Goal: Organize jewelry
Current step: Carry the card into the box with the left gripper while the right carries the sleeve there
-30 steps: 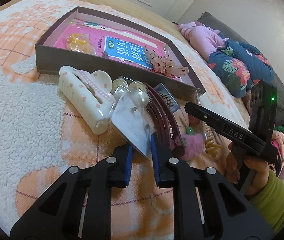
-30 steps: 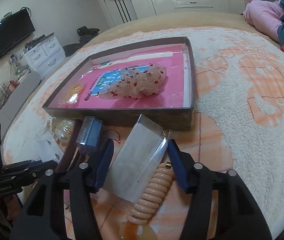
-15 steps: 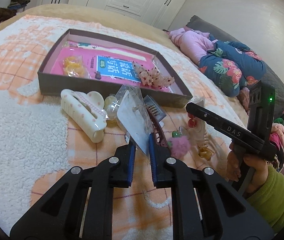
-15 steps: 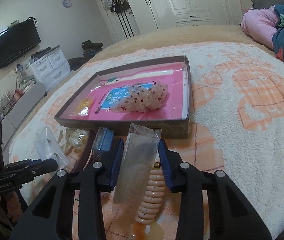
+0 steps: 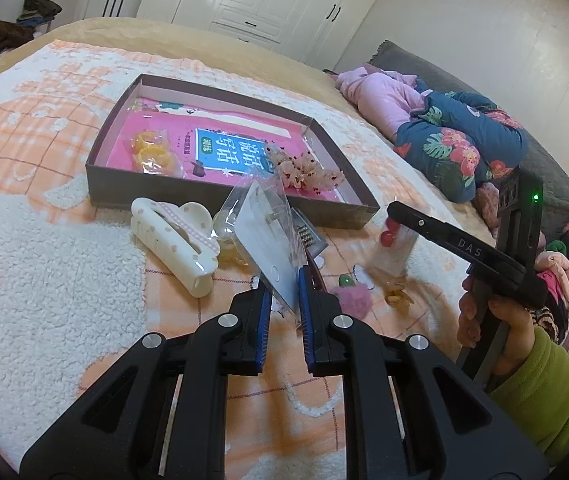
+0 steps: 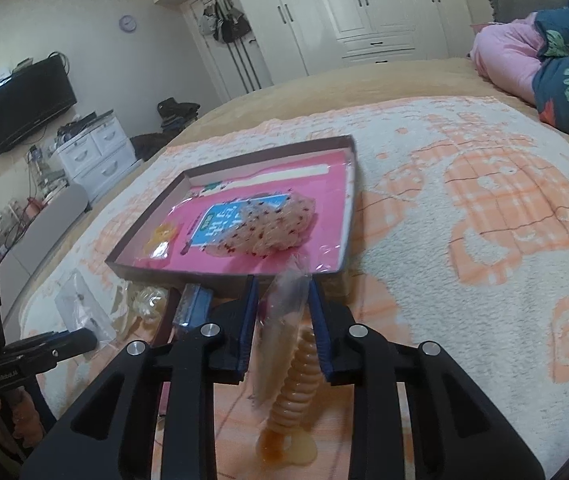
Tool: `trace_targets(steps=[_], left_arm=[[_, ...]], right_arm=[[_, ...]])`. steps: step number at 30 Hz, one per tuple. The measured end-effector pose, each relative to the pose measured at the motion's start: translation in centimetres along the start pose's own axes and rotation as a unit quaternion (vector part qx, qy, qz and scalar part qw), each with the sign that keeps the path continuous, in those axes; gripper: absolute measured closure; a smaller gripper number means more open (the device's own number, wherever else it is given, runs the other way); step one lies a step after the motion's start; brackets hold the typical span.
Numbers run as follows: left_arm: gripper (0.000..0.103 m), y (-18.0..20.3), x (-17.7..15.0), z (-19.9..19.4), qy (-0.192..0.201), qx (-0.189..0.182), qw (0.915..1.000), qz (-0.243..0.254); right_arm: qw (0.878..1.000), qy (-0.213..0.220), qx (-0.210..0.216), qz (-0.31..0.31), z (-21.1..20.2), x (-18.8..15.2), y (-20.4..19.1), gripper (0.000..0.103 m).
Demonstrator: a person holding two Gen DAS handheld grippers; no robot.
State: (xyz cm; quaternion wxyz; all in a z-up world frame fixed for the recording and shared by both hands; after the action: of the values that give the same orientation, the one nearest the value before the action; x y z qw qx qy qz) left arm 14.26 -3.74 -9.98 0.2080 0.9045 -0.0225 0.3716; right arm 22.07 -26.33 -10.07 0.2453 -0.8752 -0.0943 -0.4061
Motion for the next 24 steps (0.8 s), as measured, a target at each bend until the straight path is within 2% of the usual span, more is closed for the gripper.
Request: trace_targets(steps=[3,5,12,24], left_arm=[[0.096,0.0,-0.1,-0.1,0.000,-0.001,1.0000,0.001],[0.096,0.0,-0.1,-0.2,0.001,-0.002,1.0000,0.001],[0.096,0.2,0.8,-0.7,0.014,-0.001,0.9999,0.008],[0.096,-0.5,5.7,-0.8,0.045,0.007,0.9989,0.010]], right_arm=[[1.000,0.004,-0.004,0.003,-0.5,0.3,0.6,0.079],[1.000,0.011,-0.006,-0.005,-1.0,0.5,0.6,0.084],[0.999,0.022,0.006,-0.032,-1.8,1.6,-1.1,0.087],[0.997,0.043,0.033,-0.054,-0.9,5.7,-4.6,0.087]])
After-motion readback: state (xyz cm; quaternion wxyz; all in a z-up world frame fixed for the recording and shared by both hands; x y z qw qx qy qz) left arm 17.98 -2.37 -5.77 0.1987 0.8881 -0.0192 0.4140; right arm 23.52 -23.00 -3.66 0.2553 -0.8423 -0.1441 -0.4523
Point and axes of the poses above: each gripper's, at about its wrist camera, not at the fingertips, and z roughly the way its jaws point, y to its right, x to its top, the point moved 7 cm from there along z, roughly the way its jaws point, and after that the axes turned 5 degrees about x, right-handed, at the moved point
